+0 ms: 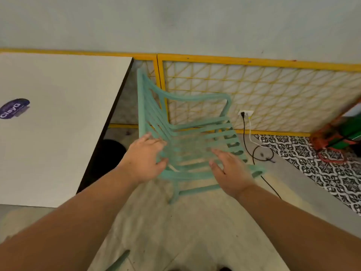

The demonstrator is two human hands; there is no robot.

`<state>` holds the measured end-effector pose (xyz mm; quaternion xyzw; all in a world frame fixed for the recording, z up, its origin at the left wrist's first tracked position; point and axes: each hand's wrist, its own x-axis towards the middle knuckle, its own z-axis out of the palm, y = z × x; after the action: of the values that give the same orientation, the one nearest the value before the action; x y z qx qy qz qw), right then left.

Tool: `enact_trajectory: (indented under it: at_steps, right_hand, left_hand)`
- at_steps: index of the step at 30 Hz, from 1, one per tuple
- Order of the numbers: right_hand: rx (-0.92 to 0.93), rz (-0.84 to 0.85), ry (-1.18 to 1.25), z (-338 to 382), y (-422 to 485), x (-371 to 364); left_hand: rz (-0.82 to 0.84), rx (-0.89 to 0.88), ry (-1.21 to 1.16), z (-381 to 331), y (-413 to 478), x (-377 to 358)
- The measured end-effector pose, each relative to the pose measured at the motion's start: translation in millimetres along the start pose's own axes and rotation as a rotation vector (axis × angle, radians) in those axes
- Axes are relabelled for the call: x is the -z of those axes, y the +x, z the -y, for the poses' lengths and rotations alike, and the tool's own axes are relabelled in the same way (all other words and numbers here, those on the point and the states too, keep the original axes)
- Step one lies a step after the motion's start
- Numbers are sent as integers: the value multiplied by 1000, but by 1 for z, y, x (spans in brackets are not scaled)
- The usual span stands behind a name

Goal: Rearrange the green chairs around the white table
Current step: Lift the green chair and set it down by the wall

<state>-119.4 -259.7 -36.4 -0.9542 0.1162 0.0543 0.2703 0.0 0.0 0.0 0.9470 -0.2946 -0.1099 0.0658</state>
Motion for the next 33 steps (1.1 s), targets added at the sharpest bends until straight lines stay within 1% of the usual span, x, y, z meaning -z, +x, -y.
enact_trajectory:
  at_steps: [2,4,6,7,9,12,16,23,27,29,31,33]
  right_hand:
    - [-17,18,0,-7,9,-14]
    - [-18,47,-3,-12,21,-29]
    - [-11,60,-5,-17,34,-44]
    - [-4,69,-15,-19,40,-52]
    - [3,82,-30,-23,54,-70]
    - [2,108,-17,-25,69,-93]
    - [28,101,-3,-23,85,-119]
    - [43,94,71,-14,109,-151]
    - [-41,181,217,1,107,-179]
    - [-43,204,189,7,101,-196]
    - [-15,149,135,7,97,-205]
    - [-15,102,144,6,98,-208]
  left_hand:
    - [72,-26,67,4,16,-11]
    - [181,-22,117,7,31,-19]
    - [211,-27,186,7,39,-32]
    - [188,-32,238,9,39,-39]
    - [66,-32,250,12,38,-48]
    - [-64,-50,160,18,38,-54]
    - [-150,-64,96,22,40,-55]
    - [-173,-86,79,23,42,-57]
    - [-183,-78,67,22,41,-58]
    - [-184,-72,61,23,40,-59]
    - [-200,-74,48,23,39,-61]
    - [-216,-77,50,22,39,-61]
